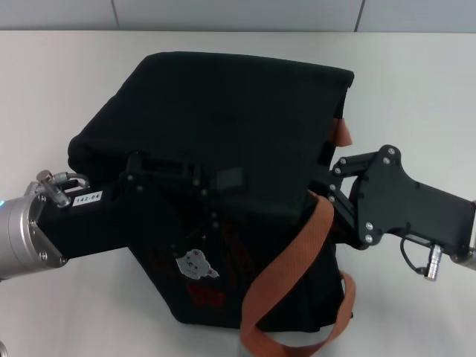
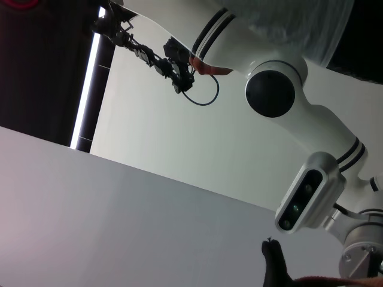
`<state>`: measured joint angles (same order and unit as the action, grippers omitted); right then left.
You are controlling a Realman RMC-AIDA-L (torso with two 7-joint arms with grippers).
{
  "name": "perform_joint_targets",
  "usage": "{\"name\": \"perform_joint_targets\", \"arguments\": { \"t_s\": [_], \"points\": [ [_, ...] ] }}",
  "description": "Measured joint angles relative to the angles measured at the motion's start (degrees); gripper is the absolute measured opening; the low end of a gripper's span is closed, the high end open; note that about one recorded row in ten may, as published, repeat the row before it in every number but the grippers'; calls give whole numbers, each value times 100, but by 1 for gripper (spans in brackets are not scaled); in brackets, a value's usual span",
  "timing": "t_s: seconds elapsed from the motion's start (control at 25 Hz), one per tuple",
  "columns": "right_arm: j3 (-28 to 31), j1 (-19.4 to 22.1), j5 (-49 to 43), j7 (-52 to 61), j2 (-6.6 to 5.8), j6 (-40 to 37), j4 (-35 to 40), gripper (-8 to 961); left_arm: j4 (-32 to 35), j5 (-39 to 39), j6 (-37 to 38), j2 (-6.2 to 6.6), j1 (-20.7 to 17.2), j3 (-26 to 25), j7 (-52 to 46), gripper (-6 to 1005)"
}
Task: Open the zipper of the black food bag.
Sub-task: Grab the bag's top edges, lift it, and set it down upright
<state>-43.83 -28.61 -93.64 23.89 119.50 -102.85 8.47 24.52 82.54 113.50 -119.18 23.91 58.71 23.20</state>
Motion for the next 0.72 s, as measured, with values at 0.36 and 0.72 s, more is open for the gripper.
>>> {"name": "perform_joint_targets", "arguments": {
  "t_s": [0.36, 0.72],
  "points": [
    [88, 195, 23, -537, 24, 5, -93, 103, -3, -1, -12, 0, 8, 0, 0, 98],
    [62, 88, 23, -707, 31, 138, -226, 267, -71, 0, -14, 0, 69, 0, 7, 98]
  ]
}}
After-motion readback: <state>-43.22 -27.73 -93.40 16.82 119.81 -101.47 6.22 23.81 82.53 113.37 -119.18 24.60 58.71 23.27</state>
